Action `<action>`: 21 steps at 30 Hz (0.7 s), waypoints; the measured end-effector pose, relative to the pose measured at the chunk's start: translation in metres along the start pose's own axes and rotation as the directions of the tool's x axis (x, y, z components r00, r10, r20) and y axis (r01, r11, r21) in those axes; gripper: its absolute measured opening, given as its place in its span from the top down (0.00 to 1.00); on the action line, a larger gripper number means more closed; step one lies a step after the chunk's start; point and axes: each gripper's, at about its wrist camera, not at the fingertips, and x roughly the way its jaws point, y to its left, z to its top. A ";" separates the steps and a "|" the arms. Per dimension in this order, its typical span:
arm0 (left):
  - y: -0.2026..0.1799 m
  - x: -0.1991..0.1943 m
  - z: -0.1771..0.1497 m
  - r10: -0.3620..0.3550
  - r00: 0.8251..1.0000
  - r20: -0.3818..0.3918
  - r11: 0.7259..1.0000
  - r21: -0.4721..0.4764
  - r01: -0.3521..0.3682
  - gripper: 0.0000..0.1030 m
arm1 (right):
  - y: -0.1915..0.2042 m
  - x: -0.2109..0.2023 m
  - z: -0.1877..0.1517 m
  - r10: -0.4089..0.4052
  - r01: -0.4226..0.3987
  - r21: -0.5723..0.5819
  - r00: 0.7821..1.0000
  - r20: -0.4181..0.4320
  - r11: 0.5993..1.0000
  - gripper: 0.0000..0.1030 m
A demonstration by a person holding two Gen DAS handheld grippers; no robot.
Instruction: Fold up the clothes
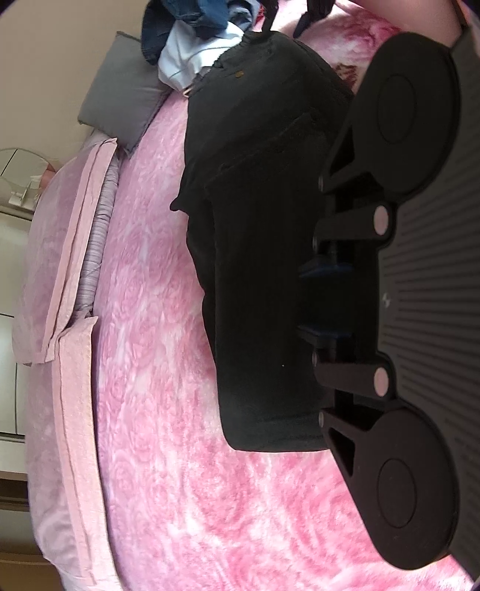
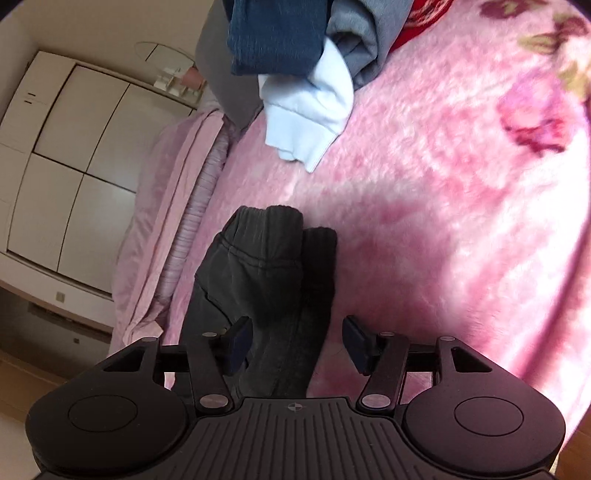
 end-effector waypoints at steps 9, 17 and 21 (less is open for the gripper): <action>0.016 0.012 -0.003 -0.044 0.999 0.004 0.998 -0.038 0.044 0.80 | 0.012 0.033 0.002 -0.029 0.024 -0.119 0.999 -0.036 0.993 0.76; 0.041 -0.011 0.007 -0.031 0.998 0.050 0.996 -0.087 0.035 0.84 | 0.113 0.027 -0.063 -0.174 0.302 -0.649 0.951 0.255 0.698 0.87; 0.073 -0.035 0.004 0.064 0.995 0.076 0.983 -0.177 -0.050 0.84 | 0.176 0.010 -0.129 0.013 0.299 -0.841 0.940 0.341 0.451 0.88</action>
